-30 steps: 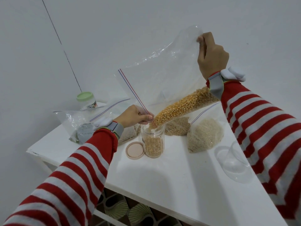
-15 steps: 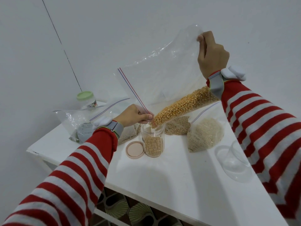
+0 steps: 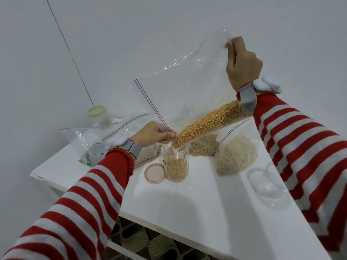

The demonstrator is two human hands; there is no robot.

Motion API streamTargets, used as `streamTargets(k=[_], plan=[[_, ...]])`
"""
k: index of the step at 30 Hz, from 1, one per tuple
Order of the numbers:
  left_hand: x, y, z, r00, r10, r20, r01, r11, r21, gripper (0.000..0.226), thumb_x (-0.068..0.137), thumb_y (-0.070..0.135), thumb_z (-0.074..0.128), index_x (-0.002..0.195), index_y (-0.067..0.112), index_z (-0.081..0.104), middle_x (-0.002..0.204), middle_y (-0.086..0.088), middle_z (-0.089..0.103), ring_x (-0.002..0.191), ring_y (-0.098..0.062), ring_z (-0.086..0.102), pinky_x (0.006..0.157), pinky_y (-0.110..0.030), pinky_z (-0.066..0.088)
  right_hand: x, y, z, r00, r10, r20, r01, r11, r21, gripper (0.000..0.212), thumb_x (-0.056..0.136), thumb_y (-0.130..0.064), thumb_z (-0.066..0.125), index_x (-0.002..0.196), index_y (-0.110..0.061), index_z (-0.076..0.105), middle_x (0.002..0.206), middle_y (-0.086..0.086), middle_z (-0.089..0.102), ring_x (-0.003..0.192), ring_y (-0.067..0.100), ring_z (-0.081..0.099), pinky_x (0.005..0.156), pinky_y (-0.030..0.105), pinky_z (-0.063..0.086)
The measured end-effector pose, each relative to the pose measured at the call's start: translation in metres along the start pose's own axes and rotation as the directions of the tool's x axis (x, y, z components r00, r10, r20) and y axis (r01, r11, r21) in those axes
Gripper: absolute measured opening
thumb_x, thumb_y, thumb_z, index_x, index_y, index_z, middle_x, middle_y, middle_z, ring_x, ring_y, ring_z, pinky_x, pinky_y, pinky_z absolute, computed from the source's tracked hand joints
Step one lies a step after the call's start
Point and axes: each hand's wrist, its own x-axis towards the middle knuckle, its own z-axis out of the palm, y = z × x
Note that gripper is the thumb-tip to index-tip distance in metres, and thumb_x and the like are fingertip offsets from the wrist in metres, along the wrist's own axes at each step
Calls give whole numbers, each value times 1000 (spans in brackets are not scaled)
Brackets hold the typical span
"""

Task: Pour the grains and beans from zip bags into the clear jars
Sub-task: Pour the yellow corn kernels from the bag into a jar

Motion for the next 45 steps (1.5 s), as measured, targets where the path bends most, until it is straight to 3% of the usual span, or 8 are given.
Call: streamTargets(k=[8,12,16,23,30,37,45], plan=[[0,0,0,1000,-16,-4,16,1000,-16,7,88,9,69,90,8,76,104,-15,74,93,-22,72,78,-24,59,2,-4,2,999,-10,-50,11,1000,7,56,105,-47,22,104,-10,65,53,1,42,44,24,37,46,28,24],[1,-1,-1,1000,-19,-6,19,1000,-4,13,88,9,69,96,0,75,103,-6,75,93,-21,72,77,-23,59,3,-7,2,998,-28,-63,29,999,17,53,105,-46,24,103,-11,65,53,1,42,43,23,37,46,27,23],[1,-1,-2,1000,-18,-7,18,1000,-19,8,87,10,70,90,6,77,100,-5,76,90,-17,73,76,-21,59,5,-10,1,994,-46,-103,49,999,21,46,105,-41,31,100,-11,66,50,1,41,40,24,38,43,26,23],[3,-2,-2,1000,-8,-2,8,1000,-14,17,87,10,70,98,-2,75,101,-6,75,93,-19,72,77,-23,59,5,-12,-2,993,-47,-109,54,996,64,55,104,-45,24,98,-10,66,49,-2,38,38,23,34,42,25,23],[4,-3,-3,1000,-8,-2,8,1000,-10,18,87,10,70,98,-4,74,101,-5,76,94,-20,72,79,-25,59,7,-11,0,995,-64,-79,69,996,55,43,104,-38,34,101,-10,66,50,4,45,40,26,40,43,27,24],[5,-4,-3,1000,2,-13,-2,1000,8,19,87,11,70,97,-5,74,103,-5,75,93,-19,72,78,-25,59,8,-15,-3,996,-50,-68,55,996,72,44,104,-39,32,101,-10,65,51,1,41,41,26,40,42,28,26],[5,-3,0,999,1,-33,-1,1000,16,14,87,9,70,94,-1,76,98,-3,76,86,-17,73,74,-21,59,5,-10,-2,999,-32,-41,34,998,48,45,104,-40,31,103,-11,65,53,8,50,44,30,44,44,29,28]])
